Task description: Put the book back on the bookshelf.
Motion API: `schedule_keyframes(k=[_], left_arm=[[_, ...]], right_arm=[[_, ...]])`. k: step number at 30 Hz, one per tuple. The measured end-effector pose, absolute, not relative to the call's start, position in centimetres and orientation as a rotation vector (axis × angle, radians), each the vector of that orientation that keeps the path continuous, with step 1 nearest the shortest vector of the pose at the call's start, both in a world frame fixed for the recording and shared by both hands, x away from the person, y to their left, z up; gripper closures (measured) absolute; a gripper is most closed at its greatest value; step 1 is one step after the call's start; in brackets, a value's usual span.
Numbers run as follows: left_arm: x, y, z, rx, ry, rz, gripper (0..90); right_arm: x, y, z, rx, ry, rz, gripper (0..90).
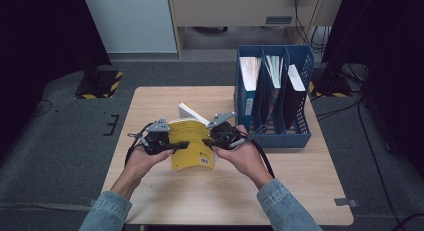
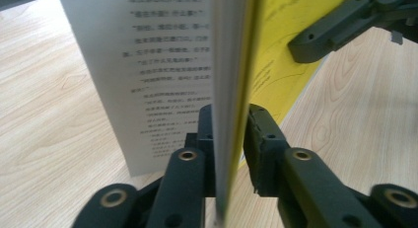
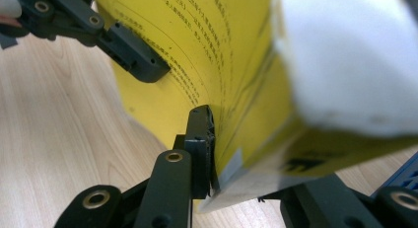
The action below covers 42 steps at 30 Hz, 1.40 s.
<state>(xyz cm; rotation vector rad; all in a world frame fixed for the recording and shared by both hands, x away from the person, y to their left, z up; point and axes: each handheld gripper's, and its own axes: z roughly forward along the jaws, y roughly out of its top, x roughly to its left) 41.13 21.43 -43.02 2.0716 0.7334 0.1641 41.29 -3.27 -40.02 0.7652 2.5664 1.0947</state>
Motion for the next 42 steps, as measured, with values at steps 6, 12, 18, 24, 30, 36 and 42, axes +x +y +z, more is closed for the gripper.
schedule_keyframes(k=[6,12,18,24,30,36,42], left_arm=[[40.5,21.6,-43.0,2.121,0.72,0.197,72.0],[39.9,22.1,-43.1,2.087,0.736,0.199,68.7],[39.4,22.5,-42.8,2.071,0.736,0.212,67.7],[38.9,23.0,-42.5,2.069,0.744,0.202,66.2],[38.6,23.2,-42.5,2.058,0.751,0.206,65.5],[38.3,23.7,-42.5,2.029,0.769,0.187,63.8],[38.0,24.1,-42.3,2.019,0.779,0.2,63.0]], right_arm=[[40.6,-2.9,-40.0,0.718,2.585,1.097,72.8],[40.2,-2.9,-40.0,0.687,2.595,1.108,71.8],[40.1,-2.8,-39.9,0.684,2.599,1.106,71.5],[39.7,-2.8,-39.7,0.65,2.604,1.134,67.7],[39.5,-2.3,-39.0,0.609,2.615,1.137,62.0],[39.3,-1.8,-38.3,0.598,2.582,1.16,58.3],[39.1,-1.5,-38.0,0.586,2.595,1.171,50.1]])
